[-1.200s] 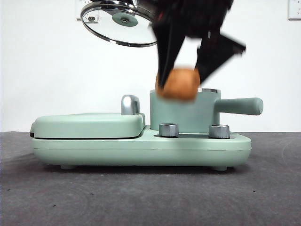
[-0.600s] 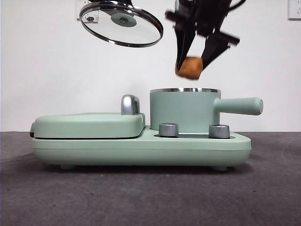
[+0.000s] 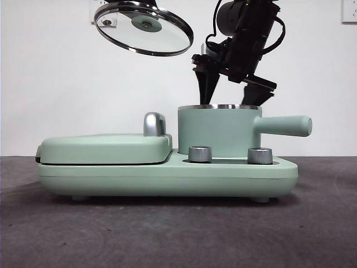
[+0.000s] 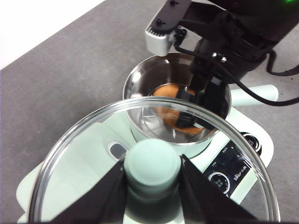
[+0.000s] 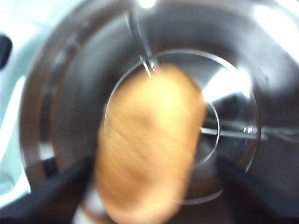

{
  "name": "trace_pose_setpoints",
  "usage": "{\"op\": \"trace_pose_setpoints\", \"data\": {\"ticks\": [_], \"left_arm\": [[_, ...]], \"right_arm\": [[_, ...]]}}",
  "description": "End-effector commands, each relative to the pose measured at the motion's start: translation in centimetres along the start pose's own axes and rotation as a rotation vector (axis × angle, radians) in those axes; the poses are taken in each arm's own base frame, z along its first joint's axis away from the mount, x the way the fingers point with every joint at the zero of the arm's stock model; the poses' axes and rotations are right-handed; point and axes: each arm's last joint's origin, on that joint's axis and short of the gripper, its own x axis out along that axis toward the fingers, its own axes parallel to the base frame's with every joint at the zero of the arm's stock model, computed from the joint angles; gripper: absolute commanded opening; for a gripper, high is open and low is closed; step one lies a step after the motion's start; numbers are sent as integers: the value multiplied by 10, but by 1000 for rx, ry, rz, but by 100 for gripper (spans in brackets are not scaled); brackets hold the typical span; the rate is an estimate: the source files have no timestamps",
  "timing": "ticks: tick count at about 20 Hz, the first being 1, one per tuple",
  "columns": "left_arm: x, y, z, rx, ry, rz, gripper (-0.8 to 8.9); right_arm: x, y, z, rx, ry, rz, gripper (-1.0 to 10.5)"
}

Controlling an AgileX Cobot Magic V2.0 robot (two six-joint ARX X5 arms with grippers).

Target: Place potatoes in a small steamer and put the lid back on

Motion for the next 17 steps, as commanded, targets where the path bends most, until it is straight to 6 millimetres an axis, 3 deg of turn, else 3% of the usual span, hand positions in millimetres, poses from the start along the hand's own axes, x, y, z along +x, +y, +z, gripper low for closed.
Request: {"op": "trace_pose_setpoints", "data": {"ticks": [1, 6, 11, 14, 17], "left_arm": [[-12, -1, 11, 14, -67, 7, 15], [-12, -1, 10, 11, -49, 3, 15], [-12, -1, 10, 11, -51, 3, 15], [-12, -1, 10, 12, -52, 3, 15], [-12, -1, 11, 14, -64, 6, 15]], "right_arm": [[-11, 4, 8, -22, -30, 6, 492], [-89, 18, 11, -51, -112, 5, 491], [-149, 30, -16, -68, -164, 14, 491], [-186, 35, -50, -84, -210, 20, 491], [-212, 35, -105, -106, -210, 14, 490]]}}
